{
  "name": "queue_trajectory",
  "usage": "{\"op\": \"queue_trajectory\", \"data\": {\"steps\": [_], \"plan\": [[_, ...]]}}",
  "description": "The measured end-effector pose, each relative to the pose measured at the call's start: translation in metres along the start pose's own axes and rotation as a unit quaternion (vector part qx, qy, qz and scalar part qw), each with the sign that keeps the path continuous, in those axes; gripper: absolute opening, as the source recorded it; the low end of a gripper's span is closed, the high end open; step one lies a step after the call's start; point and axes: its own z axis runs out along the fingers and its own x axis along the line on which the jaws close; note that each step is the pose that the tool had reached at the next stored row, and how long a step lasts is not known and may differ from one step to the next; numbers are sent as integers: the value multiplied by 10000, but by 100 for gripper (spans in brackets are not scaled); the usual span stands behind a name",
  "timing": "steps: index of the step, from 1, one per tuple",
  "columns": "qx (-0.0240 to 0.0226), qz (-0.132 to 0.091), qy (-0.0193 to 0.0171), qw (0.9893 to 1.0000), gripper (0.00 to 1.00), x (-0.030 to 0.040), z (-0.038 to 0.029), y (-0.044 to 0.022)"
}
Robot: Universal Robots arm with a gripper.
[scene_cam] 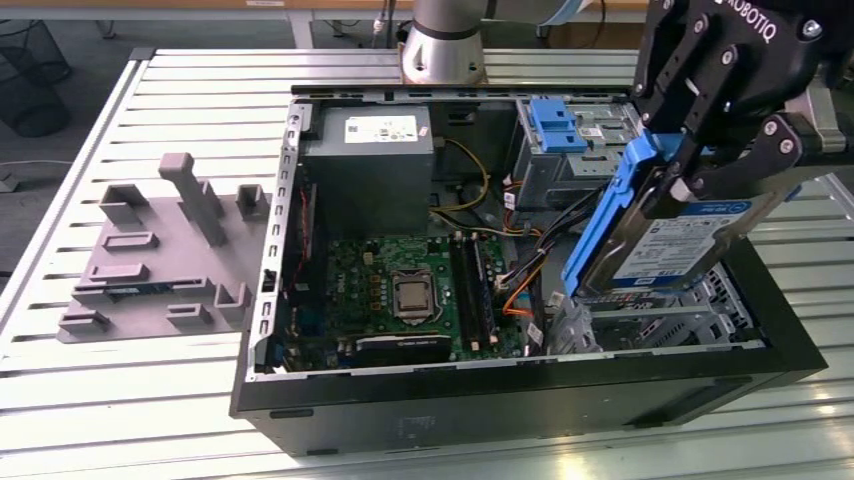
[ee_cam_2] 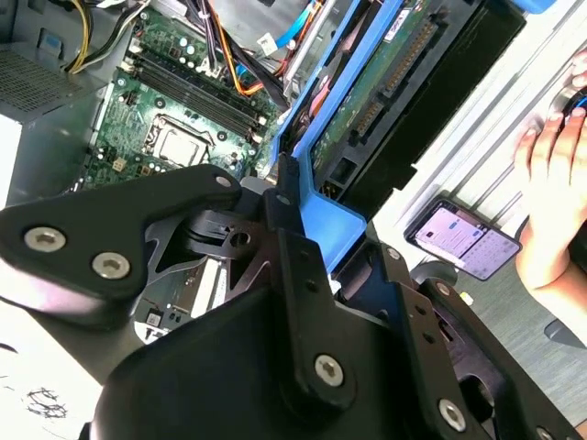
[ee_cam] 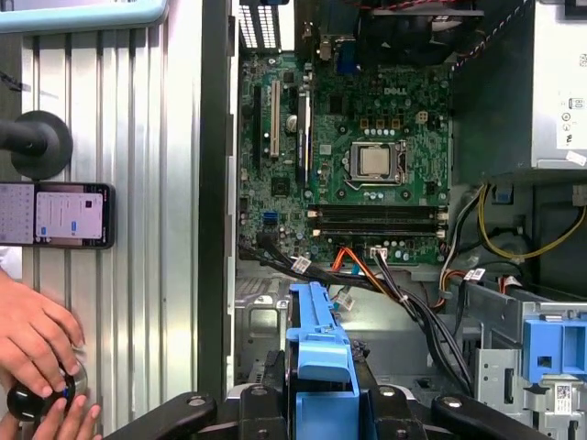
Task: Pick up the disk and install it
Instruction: 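Insert the disk into the insertion slot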
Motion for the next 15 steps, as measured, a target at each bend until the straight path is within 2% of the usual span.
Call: {"op": "queue_trajectory", "data": {"steps": [4, 9, 15], "plan": [[0, 32, -1, 10000, 36, 0, 12, -26], [0, 74, 0, 10000, 36, -2, 54, -123], [-1, 108, 0, 9999, 36, -3, 109, -189]]}}
